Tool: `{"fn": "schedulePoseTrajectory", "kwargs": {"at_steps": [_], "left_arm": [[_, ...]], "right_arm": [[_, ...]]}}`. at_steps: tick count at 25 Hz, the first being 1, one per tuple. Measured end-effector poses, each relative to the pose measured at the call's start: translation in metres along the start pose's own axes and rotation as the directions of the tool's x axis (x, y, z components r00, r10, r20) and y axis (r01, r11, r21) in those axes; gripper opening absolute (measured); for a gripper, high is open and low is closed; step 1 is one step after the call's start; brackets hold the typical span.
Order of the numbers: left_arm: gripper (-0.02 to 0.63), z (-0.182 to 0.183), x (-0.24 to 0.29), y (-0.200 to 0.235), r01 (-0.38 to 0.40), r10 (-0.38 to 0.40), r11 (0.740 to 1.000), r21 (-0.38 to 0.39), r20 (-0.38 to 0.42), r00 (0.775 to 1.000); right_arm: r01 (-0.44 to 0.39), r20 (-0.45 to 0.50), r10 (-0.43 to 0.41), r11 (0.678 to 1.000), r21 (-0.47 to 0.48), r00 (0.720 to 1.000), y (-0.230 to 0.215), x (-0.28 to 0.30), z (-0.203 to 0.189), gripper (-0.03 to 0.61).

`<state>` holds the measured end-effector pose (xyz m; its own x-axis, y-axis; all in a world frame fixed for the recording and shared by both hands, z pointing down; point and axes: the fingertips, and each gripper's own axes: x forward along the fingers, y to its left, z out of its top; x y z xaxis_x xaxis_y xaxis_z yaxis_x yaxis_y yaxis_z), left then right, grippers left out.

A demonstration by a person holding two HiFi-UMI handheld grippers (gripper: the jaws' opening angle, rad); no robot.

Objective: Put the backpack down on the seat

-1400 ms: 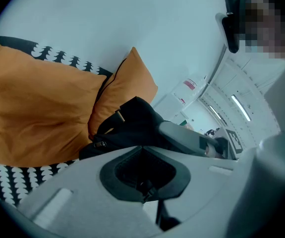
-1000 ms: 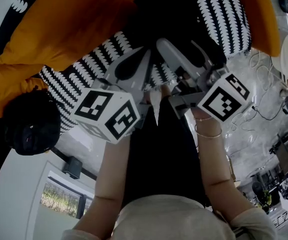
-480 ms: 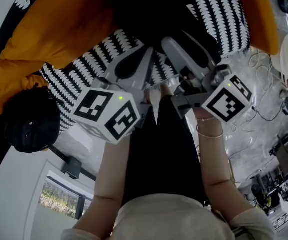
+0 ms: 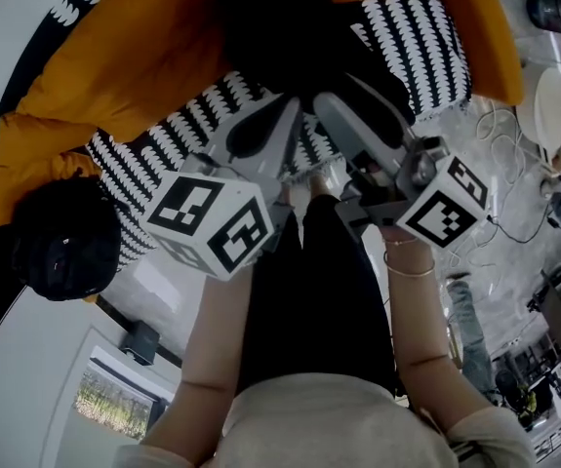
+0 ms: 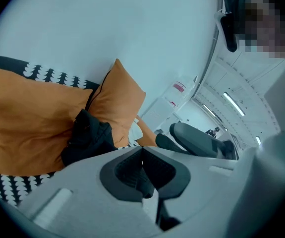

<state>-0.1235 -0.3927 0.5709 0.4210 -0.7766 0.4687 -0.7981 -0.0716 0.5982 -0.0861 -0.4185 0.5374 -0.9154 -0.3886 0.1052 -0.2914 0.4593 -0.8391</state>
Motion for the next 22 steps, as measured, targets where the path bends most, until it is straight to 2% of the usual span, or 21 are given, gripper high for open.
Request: {"fn": "schedulePoseTrajectory", "kwargs": {"at_steps": [7,12,16,22], "left_arm": [[0.008,0.022,-0.023,-0.038,0.036,-0.037,0.998,0.057,0.016,0.999],[0.006,0.035,-0.045,-0.065,0.059,-0.060,0.996,0.064,0.027,0.998],[0.008,0.045,-0.060,-0.093,0.089,-0.091,0.991,0.097,0.016,0.996],[0.008,0.075,-0.078,-0.124,0.114,-0.122,0.984,0.135,0.053,0.991]], "right_arm": [[-0.054,-0.003,0.054,0.993,-0.100,0.999,0.049,-0.018,0.016,0.109],[-0.054,0.028,0.058,0.991,-0.121,0.998,0.082,-0.031,0.033,0.049],[-0.052,0.040,0.059,0.986,-0.156,0.997,0.114,-0.041,0.046,0.029],[-0.085,0.063,0.097,0.982,-0.171,0.993,0.158,-0.055,0.063,0.004]]}}
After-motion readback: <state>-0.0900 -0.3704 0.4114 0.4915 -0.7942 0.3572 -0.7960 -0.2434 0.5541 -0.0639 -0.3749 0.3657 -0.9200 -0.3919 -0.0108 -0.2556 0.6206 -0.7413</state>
